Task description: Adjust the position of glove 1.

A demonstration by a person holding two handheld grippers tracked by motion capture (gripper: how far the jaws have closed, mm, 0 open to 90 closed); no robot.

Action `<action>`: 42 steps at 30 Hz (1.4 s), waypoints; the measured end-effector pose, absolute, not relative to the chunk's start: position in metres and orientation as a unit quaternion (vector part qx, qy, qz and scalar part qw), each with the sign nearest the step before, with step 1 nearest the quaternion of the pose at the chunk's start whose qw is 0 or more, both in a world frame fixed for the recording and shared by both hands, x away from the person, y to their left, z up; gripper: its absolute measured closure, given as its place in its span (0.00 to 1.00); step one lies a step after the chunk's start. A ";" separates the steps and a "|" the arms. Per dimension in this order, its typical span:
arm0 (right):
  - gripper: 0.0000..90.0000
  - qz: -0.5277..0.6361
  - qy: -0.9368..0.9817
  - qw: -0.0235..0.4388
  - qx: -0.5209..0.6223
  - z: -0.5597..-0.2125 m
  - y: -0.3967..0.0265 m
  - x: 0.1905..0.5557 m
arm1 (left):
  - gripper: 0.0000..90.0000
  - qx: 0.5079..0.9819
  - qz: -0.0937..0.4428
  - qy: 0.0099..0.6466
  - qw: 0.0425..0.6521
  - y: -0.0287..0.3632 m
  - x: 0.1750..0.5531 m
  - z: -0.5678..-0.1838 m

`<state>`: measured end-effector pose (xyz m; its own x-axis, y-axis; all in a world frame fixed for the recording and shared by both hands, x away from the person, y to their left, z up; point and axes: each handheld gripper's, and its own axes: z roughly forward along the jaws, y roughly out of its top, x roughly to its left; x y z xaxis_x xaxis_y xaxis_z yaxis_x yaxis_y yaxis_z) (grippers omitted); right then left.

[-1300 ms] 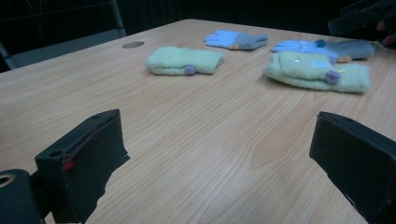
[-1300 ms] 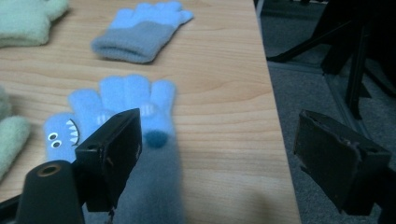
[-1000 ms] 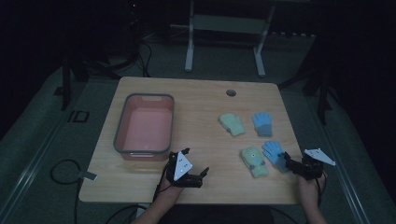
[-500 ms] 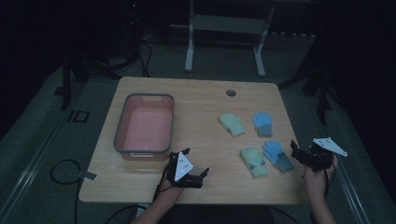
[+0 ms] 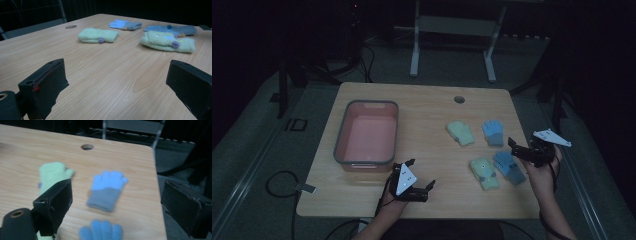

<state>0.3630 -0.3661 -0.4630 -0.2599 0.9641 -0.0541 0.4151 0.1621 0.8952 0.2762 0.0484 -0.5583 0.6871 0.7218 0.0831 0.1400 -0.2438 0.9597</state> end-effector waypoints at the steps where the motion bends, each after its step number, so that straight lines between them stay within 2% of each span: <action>1: 0.15 0.410 0.688 0.337 0.495 -0.459 -0.360 0.367 | 0.03 0.742 0.268 0.291 0.542 0.048 0.276 -0.558; 11: 0.19 0.419 0.716 0.312 0.464 -0.448 -0.332 0.393 | 0.03 0.743 0.271 0.289 0.540 0.048 0.276 -0.558; 14: 0.20 0.419 0.726 0.290 0.463 -0.445 -0.321 0.407 | 0.03 0.740 0.269 0.292 0.542 0.049 0.276 -0.558; 25: 0.23 0.423 0.745 0.269 0.440 -0.444 -0.290 0.435 | 0.03 0.740 0.266 0.293 0.544 0.049 0.277 -0.558; 29: 0.26 0.424 0.761 0.247 0.425 -0.450 -0.273 0.451 | 0.03 0.739 0.266 0.293 0.545 0.049 0.276 -0.558; 35: 0.36 0.417 0.772 0.225 0.423 -0.463 -0.257 0.468 | 0.03 0.740 0.266 0.293 0.545 0.050 0.277 -0.558; 42: 0.42 0.400 0.788 0.205 0.421 -0.482 -0.244 0.483 | 0.03 0.740 0.266 0.292 0.544 0.049 0.276 -0.558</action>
